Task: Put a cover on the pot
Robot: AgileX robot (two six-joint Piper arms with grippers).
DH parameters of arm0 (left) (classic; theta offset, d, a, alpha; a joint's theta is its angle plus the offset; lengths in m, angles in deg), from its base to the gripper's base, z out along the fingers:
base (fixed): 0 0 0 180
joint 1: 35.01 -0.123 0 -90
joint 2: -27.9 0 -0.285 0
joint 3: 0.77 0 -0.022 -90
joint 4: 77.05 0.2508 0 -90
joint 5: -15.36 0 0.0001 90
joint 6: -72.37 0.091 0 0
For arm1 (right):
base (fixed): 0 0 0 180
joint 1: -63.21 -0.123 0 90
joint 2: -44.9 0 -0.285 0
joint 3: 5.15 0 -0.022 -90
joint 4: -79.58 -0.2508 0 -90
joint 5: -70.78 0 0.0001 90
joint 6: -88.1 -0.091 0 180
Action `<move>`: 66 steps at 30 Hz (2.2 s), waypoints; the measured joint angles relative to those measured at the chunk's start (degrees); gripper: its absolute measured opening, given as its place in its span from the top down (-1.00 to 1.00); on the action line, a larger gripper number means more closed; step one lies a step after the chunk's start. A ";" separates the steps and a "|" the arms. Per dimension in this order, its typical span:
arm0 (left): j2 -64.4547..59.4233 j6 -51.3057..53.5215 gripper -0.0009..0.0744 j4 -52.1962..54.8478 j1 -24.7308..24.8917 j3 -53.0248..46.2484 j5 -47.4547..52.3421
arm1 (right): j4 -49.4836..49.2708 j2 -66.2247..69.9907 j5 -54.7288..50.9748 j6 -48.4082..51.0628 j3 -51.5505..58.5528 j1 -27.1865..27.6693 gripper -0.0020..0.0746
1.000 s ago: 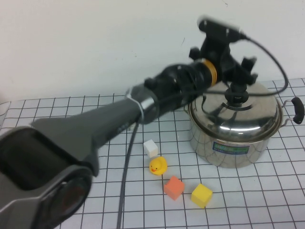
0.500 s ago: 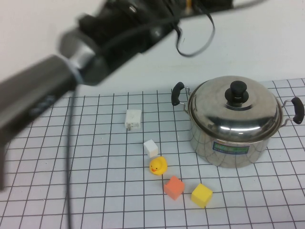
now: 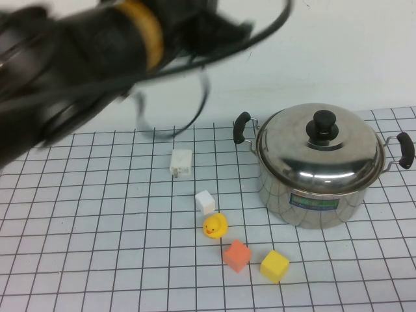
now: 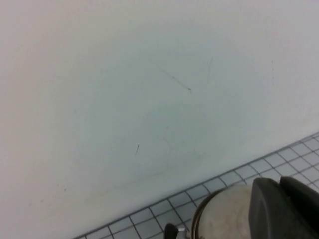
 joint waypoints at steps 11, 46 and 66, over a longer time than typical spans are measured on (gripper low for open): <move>13.09 -0.22 0.98 -1.29 0.00 -14.59 -0.02 | 0.00 0.00 0.00 0.00 0.00 0.00 0.92; 53.16 18.74 0.98 -29.86 -23.64 -43.78 -1.53 | 0.00 0.00 0.00 0.00 0.00 0.00 0.92; 80.99 29.07 0.98 -47.85 -41.32 -77.70 2.08 | 0.00 0.00 0.00 0.00 0.00 0.00 0.92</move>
